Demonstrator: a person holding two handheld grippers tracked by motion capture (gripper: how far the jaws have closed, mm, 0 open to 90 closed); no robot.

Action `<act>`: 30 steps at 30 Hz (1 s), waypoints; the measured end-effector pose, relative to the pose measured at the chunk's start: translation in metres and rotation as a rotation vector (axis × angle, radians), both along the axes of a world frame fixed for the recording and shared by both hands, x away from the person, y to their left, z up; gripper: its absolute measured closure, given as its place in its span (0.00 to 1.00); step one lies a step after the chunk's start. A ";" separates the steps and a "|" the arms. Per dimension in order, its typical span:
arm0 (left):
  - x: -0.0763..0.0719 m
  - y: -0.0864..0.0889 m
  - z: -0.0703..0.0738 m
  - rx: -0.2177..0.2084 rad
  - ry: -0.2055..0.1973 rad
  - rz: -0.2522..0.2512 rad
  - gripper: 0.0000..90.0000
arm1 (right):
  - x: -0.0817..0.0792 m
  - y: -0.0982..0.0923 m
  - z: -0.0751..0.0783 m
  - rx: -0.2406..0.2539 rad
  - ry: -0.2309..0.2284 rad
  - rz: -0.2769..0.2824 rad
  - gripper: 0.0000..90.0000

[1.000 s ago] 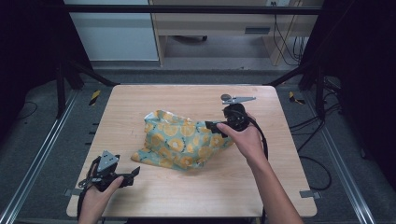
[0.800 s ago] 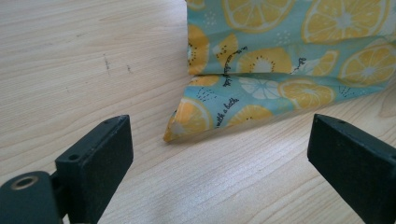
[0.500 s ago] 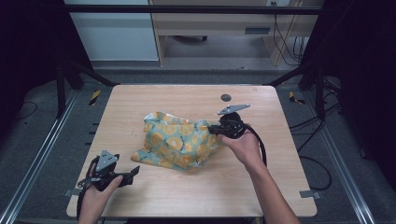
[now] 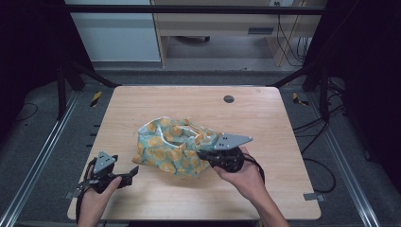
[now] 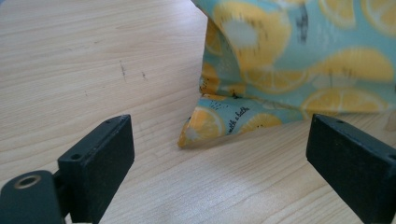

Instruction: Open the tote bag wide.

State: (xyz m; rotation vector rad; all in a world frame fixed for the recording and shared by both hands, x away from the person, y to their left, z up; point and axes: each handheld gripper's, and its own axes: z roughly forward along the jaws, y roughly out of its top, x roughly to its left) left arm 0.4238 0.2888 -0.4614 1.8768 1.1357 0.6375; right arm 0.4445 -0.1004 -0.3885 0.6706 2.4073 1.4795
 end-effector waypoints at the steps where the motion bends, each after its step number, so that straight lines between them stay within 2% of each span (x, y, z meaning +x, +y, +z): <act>1: 0.000 0.000 0.001 -0.006 -0.004 0.003 0.09 | -0.005 0.001 -0.004 -0.009 0.001 0.012 0.99; 4: -0.002 0.002 0.006 -0.013 -0.022 0.008 0.10 | -0.017 0.000 -0.018 -0.025 0.010 0.046 0.99; 6: -0.003 0.002 0.012 -0.030 -0.034 0.003 0.10 | -0.019 0.000 -0.022 -0.031 0.013 0.055 0.99; 8: -0.001 -0.002 0.022 -0.056 -0.054 -0.006 0.13 | -0.024 -0.002 -0.034 -0.036 0.031 0.062 0.99; 9: -0.001 -0.002 0.022 -0.056 -0.054 -0.006 0.14 | -0.024 -0.002 -0.034 -0.036 0.031 0.062 0.99; 14: 0.009 -0.015 0.047 -0.031 -0.101 -0.047 0.17 | -0.026 -0.004 -0.045 -0.025 0.044 0.061 0.99; 17: 0.020 -0.025 0.058 -0.001 -0.110 -0.073 0.20 | -0.026 -0.003 -0.047 -0.013 0.041 0.060 0.99; 20: 0.035 -0.039 0.067 0.025 -0.110 -0.104 0.21 | -0.025 0.000 -0.050 -0.008 0.045 0.067 0.99; 22: 0.047 -0.047 0.070 0.025 -0.094 -0.116 0.22 | -0.025 0.001 -0.052 -0.007 0.045 0.069 0.98; 25: 0.064 -0.059 0.069 0.064 -0.073 -0.132 0.24 | -0.025 0.001 -0.055 -0.004 0.049 0.071 0.98; 28: 0.078 -0.069 0.065 0.055 -0.043 -0.156 0.27 | -0.025 0.000 -0.056 0.004 0.052 0.066 0.98; 29: 0.081 -0.071 0.064 0.051 -0.040 -0.154 0.32 | -0.025 0.000 -0.056 0.009 0.056 0.064 0.98; 30: 0.085 -0.073 0.062 0.040 -0.032 -0.151 0.32 | -0.025 0.000 -0.056 0.009 0.056 0.064 0.98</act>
